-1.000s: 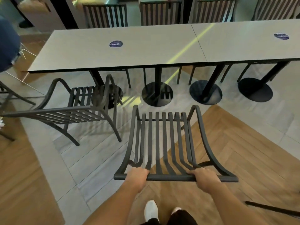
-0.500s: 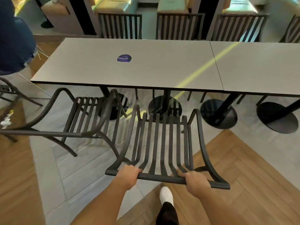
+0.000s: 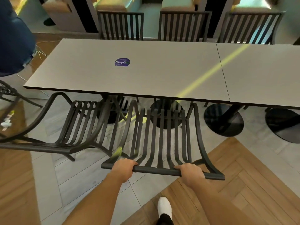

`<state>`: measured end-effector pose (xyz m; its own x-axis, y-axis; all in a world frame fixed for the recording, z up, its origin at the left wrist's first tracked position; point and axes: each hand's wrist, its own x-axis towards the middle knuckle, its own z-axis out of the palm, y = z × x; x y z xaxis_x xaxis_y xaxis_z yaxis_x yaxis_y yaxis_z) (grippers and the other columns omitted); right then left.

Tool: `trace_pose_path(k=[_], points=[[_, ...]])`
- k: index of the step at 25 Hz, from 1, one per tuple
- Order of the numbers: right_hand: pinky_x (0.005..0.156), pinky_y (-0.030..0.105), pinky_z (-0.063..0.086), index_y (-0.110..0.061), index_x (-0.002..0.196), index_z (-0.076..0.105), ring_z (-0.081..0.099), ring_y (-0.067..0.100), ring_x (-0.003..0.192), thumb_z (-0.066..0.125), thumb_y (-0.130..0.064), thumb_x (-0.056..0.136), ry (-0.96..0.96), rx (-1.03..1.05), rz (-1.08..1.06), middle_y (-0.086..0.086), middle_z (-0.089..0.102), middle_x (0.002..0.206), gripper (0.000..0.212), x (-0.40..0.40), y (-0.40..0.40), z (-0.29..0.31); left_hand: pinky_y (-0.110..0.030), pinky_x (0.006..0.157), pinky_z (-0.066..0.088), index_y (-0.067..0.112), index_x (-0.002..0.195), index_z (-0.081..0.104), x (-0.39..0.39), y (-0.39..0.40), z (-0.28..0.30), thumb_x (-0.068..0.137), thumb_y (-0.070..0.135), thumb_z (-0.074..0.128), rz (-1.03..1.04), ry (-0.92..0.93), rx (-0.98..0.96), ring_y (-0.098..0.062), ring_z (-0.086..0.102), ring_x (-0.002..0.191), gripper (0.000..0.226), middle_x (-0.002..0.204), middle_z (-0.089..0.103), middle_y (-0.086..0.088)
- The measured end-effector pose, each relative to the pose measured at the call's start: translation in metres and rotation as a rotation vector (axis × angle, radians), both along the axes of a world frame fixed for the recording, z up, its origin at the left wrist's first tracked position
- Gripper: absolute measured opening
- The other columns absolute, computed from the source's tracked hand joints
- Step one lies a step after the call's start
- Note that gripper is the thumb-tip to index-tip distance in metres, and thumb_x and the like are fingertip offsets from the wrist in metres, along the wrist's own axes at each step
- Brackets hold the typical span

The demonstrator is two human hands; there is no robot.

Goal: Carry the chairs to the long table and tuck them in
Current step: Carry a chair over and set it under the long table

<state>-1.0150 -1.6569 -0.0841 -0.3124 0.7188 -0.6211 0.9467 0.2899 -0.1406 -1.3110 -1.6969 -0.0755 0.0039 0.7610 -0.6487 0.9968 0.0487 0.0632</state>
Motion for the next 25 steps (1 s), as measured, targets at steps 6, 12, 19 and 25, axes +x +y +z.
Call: trace_pose_path(k=[6, 12, 19, 25], points=[[0.096, 0.036, 0.055, -0.030, 0.133, 0.059, 0.065, 0.017, 0.102, 0.060, -0.024, 0.099, 0.071, -0.018, -0.075, -0.003, 0.067, 0.111, 0.034, 0.000, 0.003, 0.008, -0.034, 0.097, 0.054, 0.032, 0.135, 0.061, 0.000, 0.001, 0.004, 0.099, 0.022, 0.063, 0.112, -0.117, -0.008, -0.015, 0.063, 0.098, 0.038, 0.104, 0.064, 0.005], [0.108, 0.040, 0.047, -0.028, 0.145, 0.048, 0.055, 0.021, 0.124, 0.057, -0.027, 0.100, 0.170, 0.132, -0.283, -0.002, 0.056, 0.137, 0.046, -0.003, -0.045, 0.048, -0.035, 0.089, 0.058, 0.032, 0.129, 0.063, 0.017, -0.021, 0.050, 0.099, 0.025, 0.060, -0.044, -0.268, 0.175, -0.013, 0.062, 0.095, 0.031, 0.110, 0.061, 0.006], [0.093, 0.042, 0.052, -0.028, 0.135, 0.055, 0.061, 0.027, 0.114, 0.047, -0.035, 0.101, 0.121, 0.170, -0.485, 0.004, 0.062, 0.129, 0.036, 0.014, -0.180, 0.090, -0.042, 0.086, 0.055, 0.024, 0.120, 0.065, 0.072, -0.099, 0.104, 0.102, 0.041, 0.048, -0.406, -0.330, 0.290, -0.024, 0.065, 0.102, 0.030, 0.112, 0.067, -0.001], [0.093, 0.037, 0.050, -0.025, 0.134, 0.060, 0.061, 0.031, 0.118, 0.044, -0.033, 0.101, 0.015, 0.094, -0.702, 0.008, 0.064, 0.131, 0.037, 0.065, -0.339, 0.097, -0.036, 0.074, 0.055, 0.021, 0.108, 0.071, 0.139, -0.200, 0.108, 0.104, 0.046, 0.045, -0.697, -0.337, 0.257, -0.024, 0.068, 0.089, 0.037, 0.097, 0.073, -0.003]])
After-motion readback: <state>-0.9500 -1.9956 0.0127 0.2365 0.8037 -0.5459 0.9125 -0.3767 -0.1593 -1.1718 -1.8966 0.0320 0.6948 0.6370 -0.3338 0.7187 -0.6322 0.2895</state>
